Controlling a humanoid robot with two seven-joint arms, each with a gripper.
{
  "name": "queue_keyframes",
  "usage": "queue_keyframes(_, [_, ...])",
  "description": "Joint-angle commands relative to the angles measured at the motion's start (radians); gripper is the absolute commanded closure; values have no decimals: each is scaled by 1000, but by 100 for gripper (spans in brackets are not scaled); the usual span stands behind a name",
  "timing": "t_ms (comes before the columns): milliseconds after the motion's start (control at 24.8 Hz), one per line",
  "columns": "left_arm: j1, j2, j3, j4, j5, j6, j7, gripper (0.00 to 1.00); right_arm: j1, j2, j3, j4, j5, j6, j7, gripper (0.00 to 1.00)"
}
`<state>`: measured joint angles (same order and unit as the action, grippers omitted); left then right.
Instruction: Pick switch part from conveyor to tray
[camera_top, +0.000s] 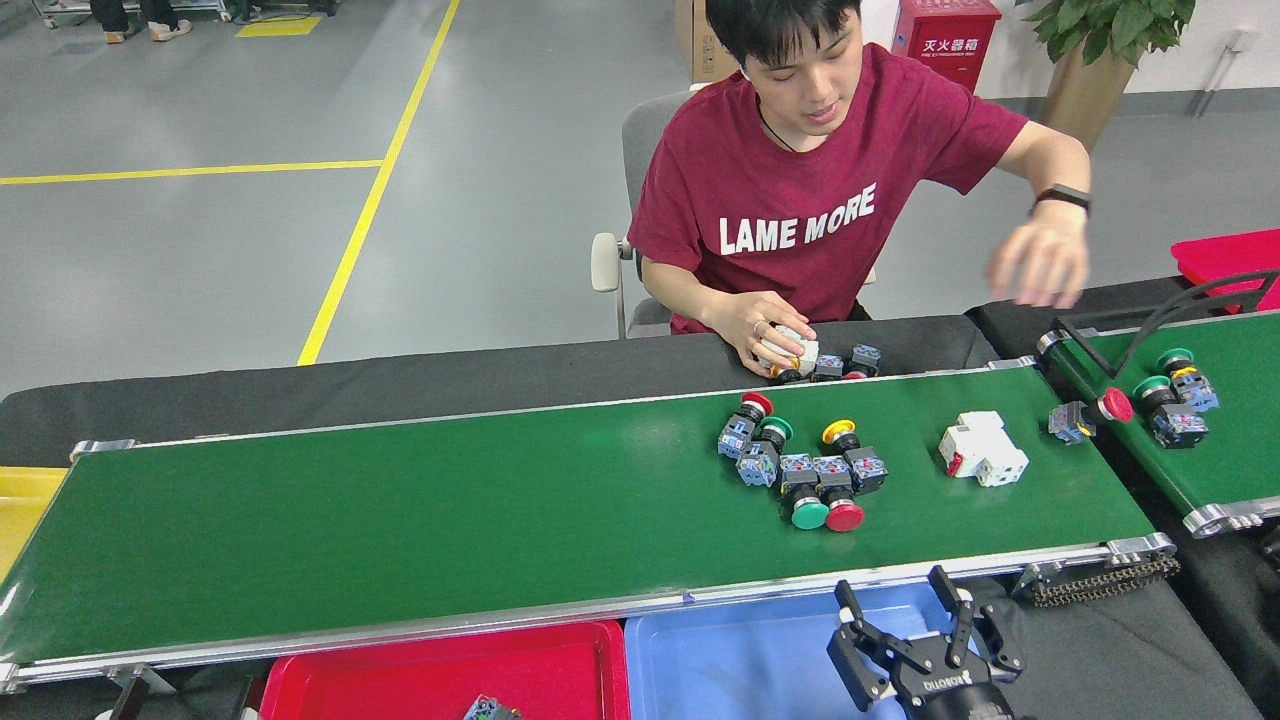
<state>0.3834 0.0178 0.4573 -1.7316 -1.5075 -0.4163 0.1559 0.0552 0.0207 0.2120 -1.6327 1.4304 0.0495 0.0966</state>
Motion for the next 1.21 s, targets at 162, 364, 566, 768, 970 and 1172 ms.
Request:
queue_keyframes(162, [-8, 10, 1, -3, -2, -2, 4, 0, -233, 36, 155, 260, 35, 289, 34, 3])
queue_keyframes(364, [-6, 10, 1, -2, -2, -2, 4, 0, -380, 120, 164, 470, 32, 346, 20, 3])
queue_keyframes(566, [-6, 10, 1, -3, -2, -2, 4, 0, -431, 117, 165, 513, -22, 306, 18, 41])
queue_keyframes(768, [-1, 10, 3, -3, 0, -2, 4, 0, -425, 84, 165, 470, -111, 142, 18, 87])
queue_keyframes(970, [0, 10, 3, -3, 0, -2, 4, 0, -333, 22, 165, 231, -192, -37, 98, 86])
queue_keyframes(1172, [0, 10, 3, -5, 0, -2, 2, 0, -103, -18, 167, -18, -309, -471, 169, 79])
